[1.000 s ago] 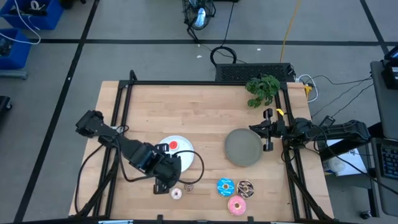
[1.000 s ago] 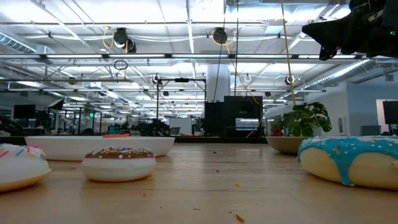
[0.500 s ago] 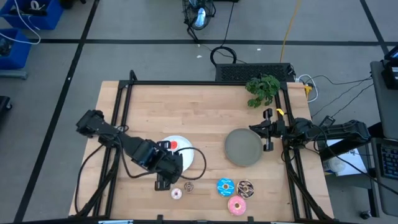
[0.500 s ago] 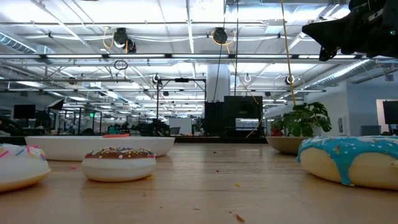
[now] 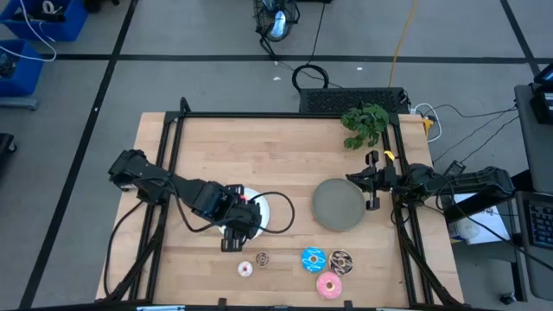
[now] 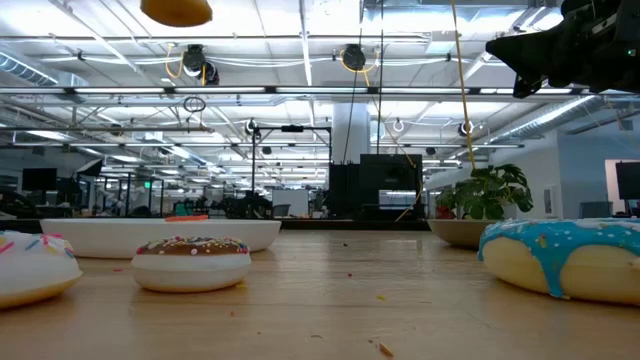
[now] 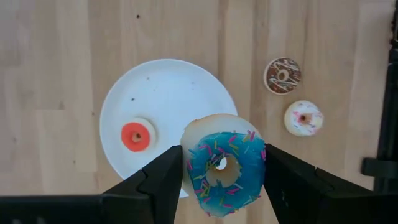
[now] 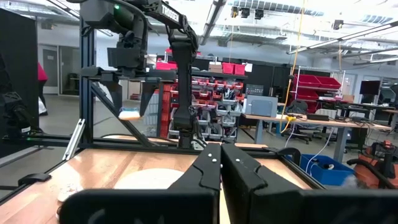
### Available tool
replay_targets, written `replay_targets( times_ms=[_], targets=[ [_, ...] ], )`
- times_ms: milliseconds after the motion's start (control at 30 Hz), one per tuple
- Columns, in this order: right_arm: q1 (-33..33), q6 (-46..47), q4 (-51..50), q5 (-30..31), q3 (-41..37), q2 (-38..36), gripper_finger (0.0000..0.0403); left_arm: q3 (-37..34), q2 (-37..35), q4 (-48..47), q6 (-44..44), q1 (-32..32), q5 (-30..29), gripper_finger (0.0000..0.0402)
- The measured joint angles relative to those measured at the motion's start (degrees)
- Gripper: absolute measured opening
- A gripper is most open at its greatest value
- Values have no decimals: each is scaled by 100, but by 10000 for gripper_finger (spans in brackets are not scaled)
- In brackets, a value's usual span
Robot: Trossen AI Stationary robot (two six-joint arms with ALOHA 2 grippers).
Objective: Pick & Place donuts
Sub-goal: Put the small blue donut on the white plate
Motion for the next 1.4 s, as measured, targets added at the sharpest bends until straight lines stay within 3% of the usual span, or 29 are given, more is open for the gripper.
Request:
replay_targets(
  times_ms=[633,1133,1400],
  targets=[
    [-2,-2,-52,-2,0,2,0,-268,0,-117,449,356,8,209],
    [0,-2,-46,-2,0,2,0,-2169,-32,1417,706,532,472,209],
    [-1,-2,-87,-1,0,6,0,-3431,-854,2436,79,543,505,209]
  ],
)
